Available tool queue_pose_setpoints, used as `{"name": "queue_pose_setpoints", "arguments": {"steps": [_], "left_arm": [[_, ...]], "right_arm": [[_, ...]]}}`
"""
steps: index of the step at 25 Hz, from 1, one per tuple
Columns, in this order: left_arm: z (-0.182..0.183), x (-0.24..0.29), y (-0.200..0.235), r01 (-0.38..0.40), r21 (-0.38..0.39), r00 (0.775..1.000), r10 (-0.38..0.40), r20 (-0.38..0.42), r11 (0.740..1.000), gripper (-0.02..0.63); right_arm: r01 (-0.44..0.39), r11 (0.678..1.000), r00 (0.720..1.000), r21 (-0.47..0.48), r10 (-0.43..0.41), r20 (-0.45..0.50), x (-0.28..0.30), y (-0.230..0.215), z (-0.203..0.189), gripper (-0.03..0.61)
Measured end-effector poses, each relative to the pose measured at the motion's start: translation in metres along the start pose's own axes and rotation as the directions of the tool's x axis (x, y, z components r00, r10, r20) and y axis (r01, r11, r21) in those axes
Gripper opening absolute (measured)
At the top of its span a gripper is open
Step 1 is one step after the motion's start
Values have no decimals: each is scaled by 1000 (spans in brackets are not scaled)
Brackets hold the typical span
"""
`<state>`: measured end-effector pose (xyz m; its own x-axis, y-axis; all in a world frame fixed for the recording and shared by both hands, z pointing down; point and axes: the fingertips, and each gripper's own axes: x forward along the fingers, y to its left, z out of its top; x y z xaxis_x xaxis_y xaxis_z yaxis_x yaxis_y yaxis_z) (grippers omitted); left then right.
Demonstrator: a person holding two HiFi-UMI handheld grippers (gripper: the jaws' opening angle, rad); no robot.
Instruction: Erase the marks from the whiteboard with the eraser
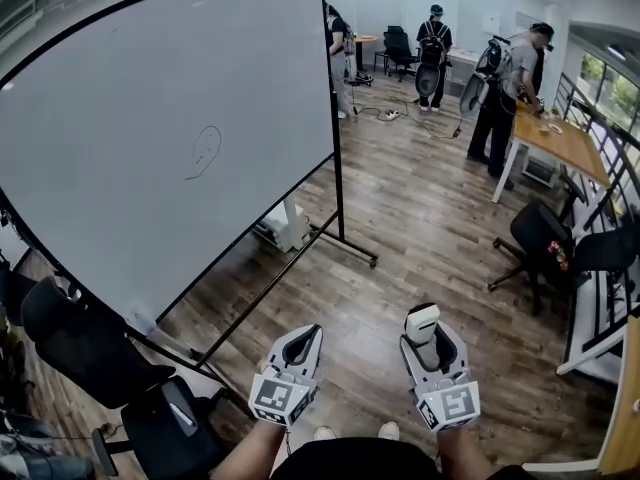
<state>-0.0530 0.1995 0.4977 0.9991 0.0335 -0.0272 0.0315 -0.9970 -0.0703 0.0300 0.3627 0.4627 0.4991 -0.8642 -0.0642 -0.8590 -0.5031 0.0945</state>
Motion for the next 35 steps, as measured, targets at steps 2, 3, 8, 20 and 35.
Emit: {"name": "queue_pose_setpoints", "arguments": {"steps": [2, 3, 8, 20, 35], "left_arm": [[-10, -6, 15, 10, -16, 1000, -10, -21, 1000, 20], [-14, -8, 22, 10, -28, 1000, -11, -30, 1000, 20], [-23, -20, 54, -3, -39, 999, 2, -40, 999, 20], [0, 5, 150, -135, -13, 990, 136, 39, 991, 20], [26, 98, 276, -359, 33, 933, 359, 17, 933, 19]], "right_arm": [[1, 1000, 1000, 8, -1, 25, 8, 8, 6, 273], [-4, 1000, 999, 8, 4, 32, 12, 14, 8, 273], [-43, 999, 998, 2, 43, 36, 38, 49, 6, 275], [-124, 989, 991, 81, 119, 58, 157, 46, 11, 278], [-392, 920, 916, 33, 387, 105, 351, 16, 26, 278]]}}
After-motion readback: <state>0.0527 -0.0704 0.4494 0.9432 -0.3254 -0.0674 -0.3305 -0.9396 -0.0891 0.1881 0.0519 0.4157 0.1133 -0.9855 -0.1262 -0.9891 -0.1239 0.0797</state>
